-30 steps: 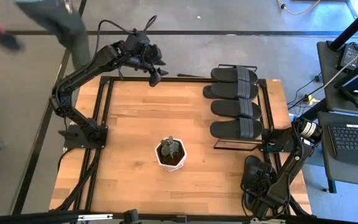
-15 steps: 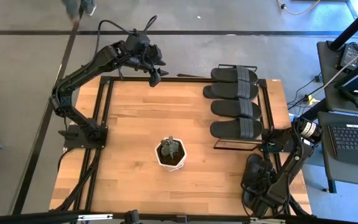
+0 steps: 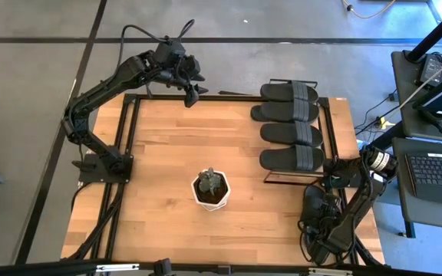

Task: Pick and place slides into the shelf
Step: Put the black slide under the shelf

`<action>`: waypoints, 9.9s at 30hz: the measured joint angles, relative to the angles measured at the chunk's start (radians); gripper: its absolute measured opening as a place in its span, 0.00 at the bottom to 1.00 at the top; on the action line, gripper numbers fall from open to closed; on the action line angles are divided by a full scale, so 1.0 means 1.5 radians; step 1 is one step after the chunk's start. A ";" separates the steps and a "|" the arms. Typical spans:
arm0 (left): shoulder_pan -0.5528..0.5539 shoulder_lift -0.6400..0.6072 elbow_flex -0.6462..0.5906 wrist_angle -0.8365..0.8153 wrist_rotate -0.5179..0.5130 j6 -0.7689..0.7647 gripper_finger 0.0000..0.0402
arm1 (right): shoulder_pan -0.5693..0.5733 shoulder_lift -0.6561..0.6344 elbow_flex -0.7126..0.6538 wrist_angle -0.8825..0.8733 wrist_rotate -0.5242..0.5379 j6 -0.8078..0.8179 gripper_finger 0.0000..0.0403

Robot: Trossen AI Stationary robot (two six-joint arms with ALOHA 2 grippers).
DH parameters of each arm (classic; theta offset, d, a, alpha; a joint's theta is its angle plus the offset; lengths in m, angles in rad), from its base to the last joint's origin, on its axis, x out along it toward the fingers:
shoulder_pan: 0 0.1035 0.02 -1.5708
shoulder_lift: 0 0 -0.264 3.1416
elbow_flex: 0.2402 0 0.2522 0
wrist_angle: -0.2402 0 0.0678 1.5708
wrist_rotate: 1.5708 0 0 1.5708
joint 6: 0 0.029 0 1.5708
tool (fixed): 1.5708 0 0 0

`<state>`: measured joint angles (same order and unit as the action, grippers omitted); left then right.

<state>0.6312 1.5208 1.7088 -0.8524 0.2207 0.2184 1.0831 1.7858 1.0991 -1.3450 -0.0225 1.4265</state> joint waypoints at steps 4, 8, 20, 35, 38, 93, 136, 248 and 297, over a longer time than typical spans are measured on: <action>0.000 0.000 0.000 0.000 0.000 -0.001 0.54 | -0.006 0.003 -0.033 0.040 -0.006 0.024 0.27; 0.000 0.000 0.000 0.000 0.000 -0.001 0.54 | -0.016 0.003 -0.038 0.029 -0.005 0.024 0.24; 0.000 0.000 0.000 -0.001 0.000 0.000 0.54 | -0.034 0.004 0.008 -0.002 -0.022 0.040 0.04; 0.000 0.000 0.000 0.000 0.000 0.001 0.54 | -0.103 -0.046 0.240 -0.118 -0.010 0.144 0.03; 0.000 0.000 0.000 0.000 0.000 0.002 0.54 | -0.128 -0.058 0.322 -0.153 0.025 0.144 0.03; 0.005 -0.122 0.000 -0.229 -0.008 -0.021 0.54 | -0.939 0.262 0.747 0.126 0.359 -1.103 0.03; 0.005 -0.121 0.000 -0.239 -0.040 -0.005 0.54 | -0.937 0.420 0.742 -0.029 0.151 -0.524 0.03; -0.275 0.043 -0.819 0.761 -0.416 -0.477 0.54 | -0.926 0.417 0.678 0.078 0.047 -0.505 0.29; -0.299 0.041 -0.819 0.761 -0.240 -0.508 0.54 | -0.930 0.417 0.677 0.175 0.042 -0.213 0.28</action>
<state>0.1834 1.5819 0.4808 0.2894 -0.1399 -0.5431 -0.3126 2.4115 2.1139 -1.0832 0.0398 1.1077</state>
